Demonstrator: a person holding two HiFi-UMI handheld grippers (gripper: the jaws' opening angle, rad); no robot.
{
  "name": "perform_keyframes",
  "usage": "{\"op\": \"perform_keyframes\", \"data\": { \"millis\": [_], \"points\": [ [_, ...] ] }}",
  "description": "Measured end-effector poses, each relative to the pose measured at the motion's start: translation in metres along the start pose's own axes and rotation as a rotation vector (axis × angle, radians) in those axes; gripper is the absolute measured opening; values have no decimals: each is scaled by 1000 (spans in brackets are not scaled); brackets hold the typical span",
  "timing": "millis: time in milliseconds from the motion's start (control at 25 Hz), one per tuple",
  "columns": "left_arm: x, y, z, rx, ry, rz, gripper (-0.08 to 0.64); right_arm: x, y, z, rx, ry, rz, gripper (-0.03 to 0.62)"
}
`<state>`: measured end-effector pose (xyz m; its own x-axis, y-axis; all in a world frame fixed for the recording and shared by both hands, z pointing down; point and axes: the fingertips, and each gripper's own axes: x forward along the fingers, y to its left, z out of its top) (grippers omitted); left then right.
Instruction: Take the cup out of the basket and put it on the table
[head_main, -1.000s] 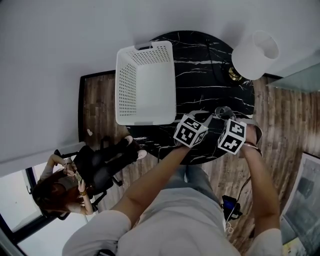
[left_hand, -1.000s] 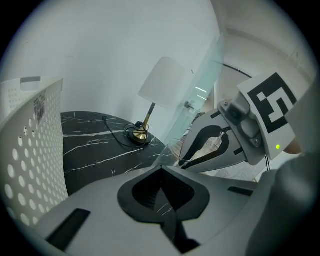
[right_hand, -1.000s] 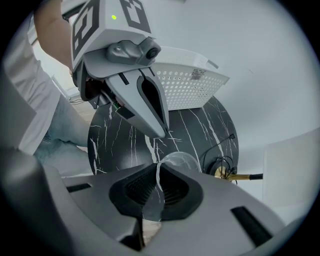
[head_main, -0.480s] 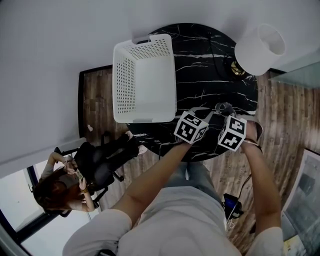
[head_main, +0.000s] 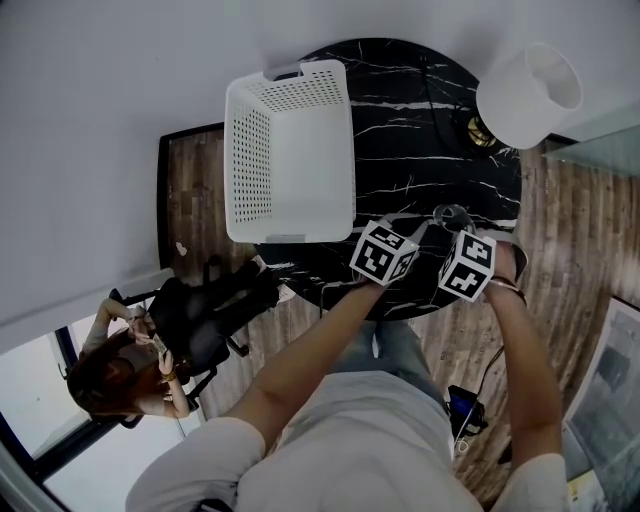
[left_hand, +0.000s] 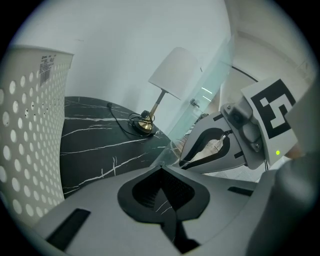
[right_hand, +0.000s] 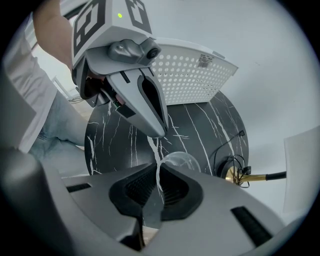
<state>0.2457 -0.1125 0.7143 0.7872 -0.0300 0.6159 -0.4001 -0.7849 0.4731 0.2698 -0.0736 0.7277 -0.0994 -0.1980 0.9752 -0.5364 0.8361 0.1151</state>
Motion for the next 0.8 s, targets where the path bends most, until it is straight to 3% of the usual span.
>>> {"op": "perform_keyframes", "data": {
  "millis": [800],
  "points": [
    [1,4,-14,-20,11,20,5,10,0,3,-17,-16,5,23]
  ]
}}
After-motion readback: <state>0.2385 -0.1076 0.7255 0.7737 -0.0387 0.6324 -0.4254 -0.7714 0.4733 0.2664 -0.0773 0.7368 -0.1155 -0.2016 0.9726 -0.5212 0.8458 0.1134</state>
